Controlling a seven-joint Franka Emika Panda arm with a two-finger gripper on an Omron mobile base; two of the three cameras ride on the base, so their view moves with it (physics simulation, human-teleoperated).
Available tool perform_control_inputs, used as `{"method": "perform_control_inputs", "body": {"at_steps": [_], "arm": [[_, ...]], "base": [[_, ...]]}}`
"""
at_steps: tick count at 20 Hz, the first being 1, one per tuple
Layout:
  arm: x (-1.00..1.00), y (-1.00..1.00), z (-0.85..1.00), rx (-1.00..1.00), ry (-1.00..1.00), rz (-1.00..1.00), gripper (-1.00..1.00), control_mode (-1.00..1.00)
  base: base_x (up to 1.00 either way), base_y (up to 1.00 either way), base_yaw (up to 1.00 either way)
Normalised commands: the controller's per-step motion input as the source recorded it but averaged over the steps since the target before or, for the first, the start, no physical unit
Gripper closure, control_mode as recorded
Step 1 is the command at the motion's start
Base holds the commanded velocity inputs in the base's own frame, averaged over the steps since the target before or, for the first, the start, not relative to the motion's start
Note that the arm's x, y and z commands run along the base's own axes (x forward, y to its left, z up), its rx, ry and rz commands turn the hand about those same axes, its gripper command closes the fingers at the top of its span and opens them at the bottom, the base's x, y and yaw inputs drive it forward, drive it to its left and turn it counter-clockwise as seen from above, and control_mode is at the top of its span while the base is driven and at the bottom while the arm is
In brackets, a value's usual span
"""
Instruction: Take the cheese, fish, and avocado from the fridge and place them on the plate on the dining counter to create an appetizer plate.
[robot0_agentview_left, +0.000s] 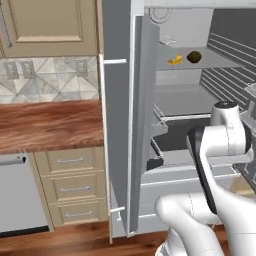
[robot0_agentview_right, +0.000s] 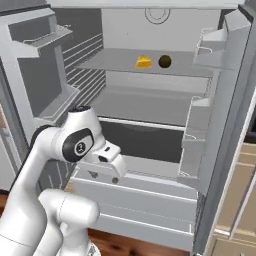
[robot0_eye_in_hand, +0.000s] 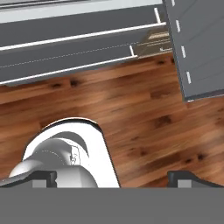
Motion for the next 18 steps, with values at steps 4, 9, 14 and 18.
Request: {"method": "perform_control_inputs", "body": {"at_steps": [4, 9, 14, 18], "arm": [[0.00, 0.00, 0.00, 0.00, 0.00, 0.00, -1.00, 1.00], [0.00, 0.00, 0.00, 0.00, 0.00, 0.00, -1.00, 1.00], [0.00, 0.00, 0.00, 0.00, 0.00, 0.00, -1.00, 1.00], [0.00, 0.00, 0.00, 0.00, 0.00, 0.00, -1.00, 1.00]], "base": [[0.32, 0.15, -0.07], [0.01, -0.40, 0.00], [0.01, -0.46, 0.00], [0.59, -0.01, 0.00]]}}
